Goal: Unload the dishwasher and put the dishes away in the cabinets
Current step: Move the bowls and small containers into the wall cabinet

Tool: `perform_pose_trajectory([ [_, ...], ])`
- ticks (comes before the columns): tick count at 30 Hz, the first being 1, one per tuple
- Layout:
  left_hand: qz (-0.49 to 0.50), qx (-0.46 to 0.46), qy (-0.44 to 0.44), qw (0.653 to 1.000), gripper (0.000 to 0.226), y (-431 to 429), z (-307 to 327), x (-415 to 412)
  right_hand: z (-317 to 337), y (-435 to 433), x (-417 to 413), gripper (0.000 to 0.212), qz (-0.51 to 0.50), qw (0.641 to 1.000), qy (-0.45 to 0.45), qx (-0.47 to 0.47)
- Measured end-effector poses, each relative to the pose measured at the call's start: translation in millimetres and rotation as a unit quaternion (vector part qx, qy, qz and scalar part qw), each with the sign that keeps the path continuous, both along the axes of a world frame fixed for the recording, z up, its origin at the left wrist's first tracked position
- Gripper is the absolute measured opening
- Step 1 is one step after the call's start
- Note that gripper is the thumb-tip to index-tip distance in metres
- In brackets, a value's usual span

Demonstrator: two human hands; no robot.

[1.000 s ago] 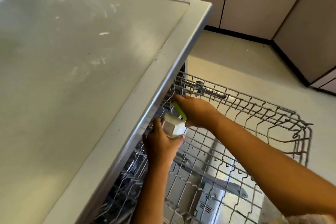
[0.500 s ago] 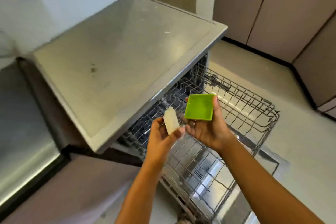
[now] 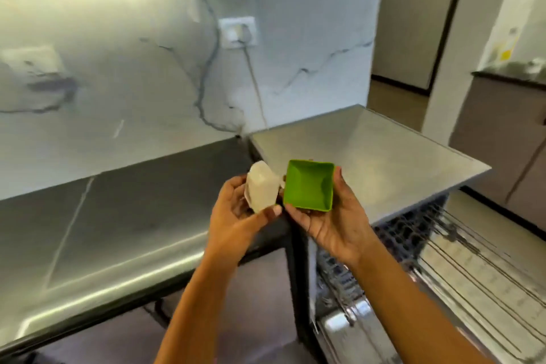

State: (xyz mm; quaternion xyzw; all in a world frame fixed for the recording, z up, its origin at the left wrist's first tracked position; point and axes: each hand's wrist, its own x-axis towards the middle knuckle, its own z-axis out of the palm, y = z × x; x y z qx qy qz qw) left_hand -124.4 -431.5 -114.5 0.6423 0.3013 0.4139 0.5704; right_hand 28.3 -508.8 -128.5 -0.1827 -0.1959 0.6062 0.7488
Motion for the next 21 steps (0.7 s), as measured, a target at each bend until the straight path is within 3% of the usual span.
perform_pose_trajectory([
  [6, 0.097, 0.128, 0.058, 0.985, 0.063, 59.5, 84.0, -162.3, 78.4, 79.3, -126.2, 0.065, 0.045, 0.987, -0.098, 0.121],
  [14, 0.172, 0.304, 0.100, 0.932, 0.066, 122.3, 182.8, -238.4, 191.4, 152.0, -178.3, 0.070, 0.027, 0.927, -0.299, 0.224],
  [17, 0.209, 0.354, 0.113, 0.905, 0.069, 150.7, 221.3, -235.5, 239.5, 172.6, -166.3, 0.048, -0.070, 0.855, -0.464, 0.222],
  [21, 0.242, 0.419, 0.129, 0.866, 0.069, 200.5, 279.5, -207.1, 314.0, 214.9, -127.5, 0.042, -0.192, 0.723, -0.613, 0.253],
])
